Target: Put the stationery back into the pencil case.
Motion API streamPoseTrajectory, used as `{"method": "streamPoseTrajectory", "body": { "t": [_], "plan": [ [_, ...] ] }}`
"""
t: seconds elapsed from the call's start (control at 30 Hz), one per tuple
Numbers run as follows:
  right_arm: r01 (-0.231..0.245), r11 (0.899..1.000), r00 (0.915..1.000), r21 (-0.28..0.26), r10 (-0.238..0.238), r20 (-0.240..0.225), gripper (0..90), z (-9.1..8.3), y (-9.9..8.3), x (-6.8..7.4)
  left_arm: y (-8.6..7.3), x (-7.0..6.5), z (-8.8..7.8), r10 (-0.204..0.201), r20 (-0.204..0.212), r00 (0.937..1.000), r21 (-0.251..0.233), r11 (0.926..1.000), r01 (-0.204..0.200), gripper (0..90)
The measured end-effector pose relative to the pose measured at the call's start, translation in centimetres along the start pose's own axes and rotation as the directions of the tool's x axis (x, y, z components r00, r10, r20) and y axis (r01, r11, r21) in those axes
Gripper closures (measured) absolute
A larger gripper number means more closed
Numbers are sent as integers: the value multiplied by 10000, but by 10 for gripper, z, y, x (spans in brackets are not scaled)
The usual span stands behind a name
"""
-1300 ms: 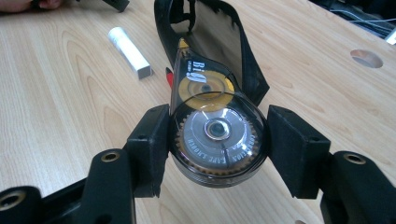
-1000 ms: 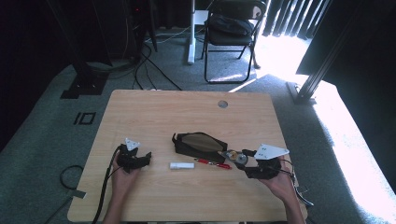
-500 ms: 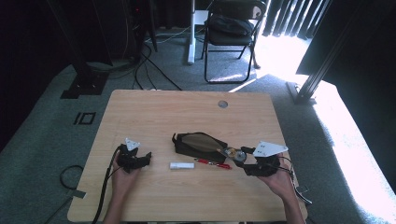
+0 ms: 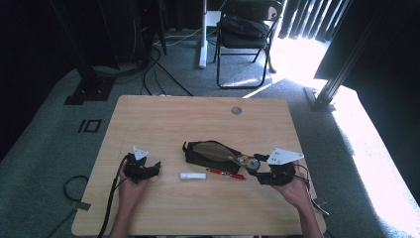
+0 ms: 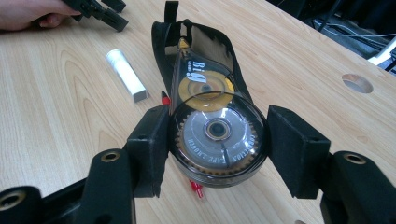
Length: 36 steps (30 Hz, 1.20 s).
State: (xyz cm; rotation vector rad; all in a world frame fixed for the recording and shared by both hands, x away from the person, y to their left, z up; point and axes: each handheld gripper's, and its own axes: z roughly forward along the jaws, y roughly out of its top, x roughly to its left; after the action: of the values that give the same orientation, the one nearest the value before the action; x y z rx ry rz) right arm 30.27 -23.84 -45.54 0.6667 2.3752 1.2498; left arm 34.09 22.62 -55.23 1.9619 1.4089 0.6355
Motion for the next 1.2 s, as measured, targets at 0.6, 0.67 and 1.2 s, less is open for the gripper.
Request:
{"method": "streamPoseTrajectory", "body": {
  "t": [0.6, 0.67, 1.2],
  "plan": [
    [67, 9999, 10000, -122, -67, 15, 410, 8, 9, -1, 0, 0, 0, -2, -1, 10000, 3, 10000, 2, 264],
    [70, 9999, 10000, -127, -70, -12, 410, 9, 10, -1, 0, 0, 0, 1, -4, 10000, 7, 10000, -1, 264],
    [46, 9998, 10000, -183, -45, 32, 411, 17, 14, -3, 0, 0, 0, -1, -1, 10000, 2, 10000, 1, 264]
  ]
}}
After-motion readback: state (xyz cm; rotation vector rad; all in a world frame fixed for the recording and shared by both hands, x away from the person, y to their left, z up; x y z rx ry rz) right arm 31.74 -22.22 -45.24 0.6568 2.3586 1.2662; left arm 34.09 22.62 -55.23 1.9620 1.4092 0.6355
